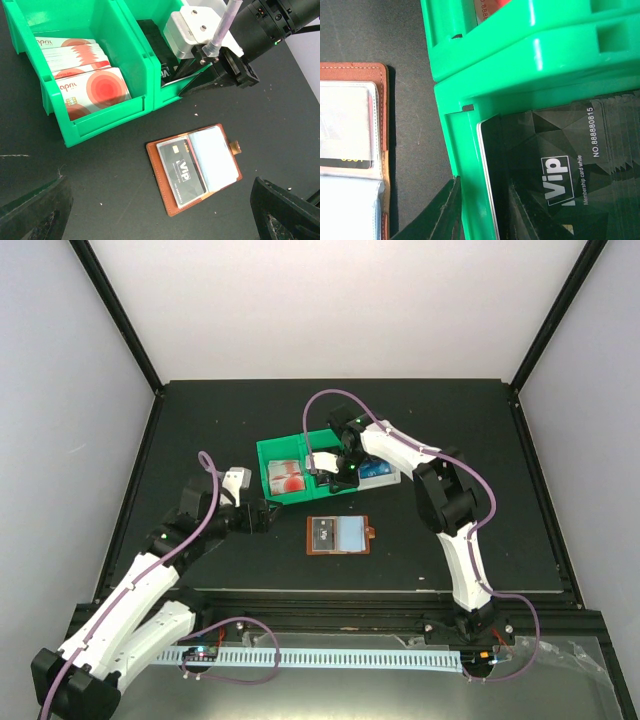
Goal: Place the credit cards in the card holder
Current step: Pick up the credit card from the storage box, then insert the credit card into the card holder.
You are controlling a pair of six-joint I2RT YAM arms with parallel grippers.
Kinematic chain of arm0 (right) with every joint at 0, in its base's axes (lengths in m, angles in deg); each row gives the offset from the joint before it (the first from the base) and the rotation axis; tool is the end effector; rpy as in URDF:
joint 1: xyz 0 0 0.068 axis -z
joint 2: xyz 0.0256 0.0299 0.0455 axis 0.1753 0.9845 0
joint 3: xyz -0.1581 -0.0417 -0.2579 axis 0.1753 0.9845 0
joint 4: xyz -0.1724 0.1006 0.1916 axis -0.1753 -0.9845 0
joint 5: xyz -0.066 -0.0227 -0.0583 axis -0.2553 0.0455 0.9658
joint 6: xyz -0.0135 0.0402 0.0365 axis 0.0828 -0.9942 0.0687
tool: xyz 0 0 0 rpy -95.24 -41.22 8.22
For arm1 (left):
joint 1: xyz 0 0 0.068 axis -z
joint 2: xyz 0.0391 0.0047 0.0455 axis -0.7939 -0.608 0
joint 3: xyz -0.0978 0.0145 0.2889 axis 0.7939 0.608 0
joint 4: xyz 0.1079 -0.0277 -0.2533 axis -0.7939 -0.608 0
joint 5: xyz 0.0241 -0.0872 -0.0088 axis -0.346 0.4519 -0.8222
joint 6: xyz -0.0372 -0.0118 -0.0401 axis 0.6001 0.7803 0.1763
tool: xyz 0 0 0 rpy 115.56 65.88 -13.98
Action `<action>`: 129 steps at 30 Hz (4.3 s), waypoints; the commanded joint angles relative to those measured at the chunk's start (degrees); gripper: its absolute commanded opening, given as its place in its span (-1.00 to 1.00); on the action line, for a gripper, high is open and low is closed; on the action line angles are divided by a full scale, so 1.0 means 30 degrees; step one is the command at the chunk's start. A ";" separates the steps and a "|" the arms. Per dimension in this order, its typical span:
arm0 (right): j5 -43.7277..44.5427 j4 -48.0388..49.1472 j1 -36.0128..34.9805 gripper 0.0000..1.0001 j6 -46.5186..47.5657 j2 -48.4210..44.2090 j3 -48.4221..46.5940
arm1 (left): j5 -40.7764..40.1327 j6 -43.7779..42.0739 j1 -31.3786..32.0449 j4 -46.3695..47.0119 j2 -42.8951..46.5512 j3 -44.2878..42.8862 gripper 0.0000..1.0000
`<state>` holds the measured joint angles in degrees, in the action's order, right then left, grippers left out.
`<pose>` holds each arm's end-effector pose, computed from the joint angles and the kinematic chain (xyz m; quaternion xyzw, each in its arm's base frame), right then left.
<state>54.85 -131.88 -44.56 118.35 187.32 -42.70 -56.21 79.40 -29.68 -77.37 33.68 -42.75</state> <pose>0.3883 0.2825 0.1936 -0.7015 0.6879 0.1554 0.1029 0.1414 -0.0710 0.2755 0.0535 0.8818 -0.2920 0.3666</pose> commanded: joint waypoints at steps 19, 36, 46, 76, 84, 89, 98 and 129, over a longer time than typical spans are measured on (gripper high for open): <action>-0.1165 -0.1057 0.0117 -0.50 0.0299 -0.1499 -0.0130 | 0.0519 -0.0257 -0.0298 0.0441 -0.0240 0.0153 0.98; -0.0919 -0.0302 0.0153 -0.65 -0.0097 -0.1893 0.0484 | 0.0697 -0.0284 -0.0359 0.0466 -0.0445 0.0183 0.98; -0.1106 0.0995 0.0316 -0.98 -0.0813 -0.2292 0.0788 | 0.0799 -0.0284 -0.0359 0.0451 -0.0438 0.0155 0.98; -0.1065 0.9927 0.1166 -0.98 -1.4187 -0.5327 0.3633 | 0.4063 0.3084 -0.0359 0.6663 -0.5197 -0.0519 0.98; -0.0082 1.0487 0.1412 -0.98 -2.4146 -0.6998 0.4352 | 0.4311 0.6454 -0.0359 1.0223 -0.6546 -0.0611 0.98; -0.0448 1.2466 0.1524 -0.98 -3.1902 -0.8342 0.6620 | 0.5679 0.8329 -0.0366 1.1937 -0.8390 -0.1914 0.98; -0.4280 1.8282 0.1524 -0.98 -4.0902 -1.0472 1.1645 | 0.7313 0.8966 -0.0359 1.2697 -1.0618 -0.3151 0.98; -1.0142 2.8635 0.1886 -0.92 -4.4373 -1.2434 1.6072 | 1.0121 1.1620 -0.0764 1.5623 -1.1615 -0.2596 -0.85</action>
<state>28.95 -50.64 -39.31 -15.13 153.00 6.20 -26.20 116.71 -31.02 -31.13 -2.10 -50.46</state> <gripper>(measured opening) 0.028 0.115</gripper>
